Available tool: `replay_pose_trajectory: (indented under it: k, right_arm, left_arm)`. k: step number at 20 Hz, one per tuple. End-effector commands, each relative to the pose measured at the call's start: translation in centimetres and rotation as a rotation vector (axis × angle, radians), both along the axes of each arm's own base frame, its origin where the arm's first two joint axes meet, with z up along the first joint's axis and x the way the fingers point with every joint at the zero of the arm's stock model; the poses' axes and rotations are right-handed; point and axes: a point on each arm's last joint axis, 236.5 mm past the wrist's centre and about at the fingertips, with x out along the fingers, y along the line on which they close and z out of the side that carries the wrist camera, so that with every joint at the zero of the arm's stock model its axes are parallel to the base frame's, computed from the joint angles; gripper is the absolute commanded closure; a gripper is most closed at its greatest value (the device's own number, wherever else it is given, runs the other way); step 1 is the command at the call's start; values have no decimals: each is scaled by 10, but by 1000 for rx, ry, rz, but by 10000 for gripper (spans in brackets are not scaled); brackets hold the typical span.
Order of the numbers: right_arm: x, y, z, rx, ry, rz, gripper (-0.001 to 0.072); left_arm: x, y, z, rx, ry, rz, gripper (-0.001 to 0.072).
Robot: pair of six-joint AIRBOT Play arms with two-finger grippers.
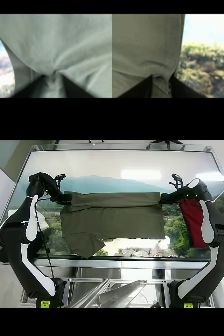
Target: Fold the shirts.
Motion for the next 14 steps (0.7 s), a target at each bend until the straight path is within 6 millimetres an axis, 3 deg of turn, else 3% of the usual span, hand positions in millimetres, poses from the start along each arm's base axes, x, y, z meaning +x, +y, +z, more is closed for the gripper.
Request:
replay_pose_trajectory:
  k: [1,2,3,6,10,14]
  right_arm:
    - [-7,-7,36,-78,-18,19,385]
    - [-10,-16,48,-104,-14,-14,375]
    - [-17,-23,59,-117,-5,-29,293]
    - [-59,-39,76,-90,98,-56,291]
    - [-138,-54,45,-39,273,-142,291]
    - [-182,-37,14,93,297,-213,292]
  left_arm:
    - [-11,-1,30,1,2,7,2]
    - [-17,0,42,0,8,18,2]
    - [-25,0,52,-1,23,16,2]
    - [-73,5,69,-22,120,56,2]
    - [-180,-10,47,-65,263,87,2]
    - [-268,-47,11,-187,323,129,2]
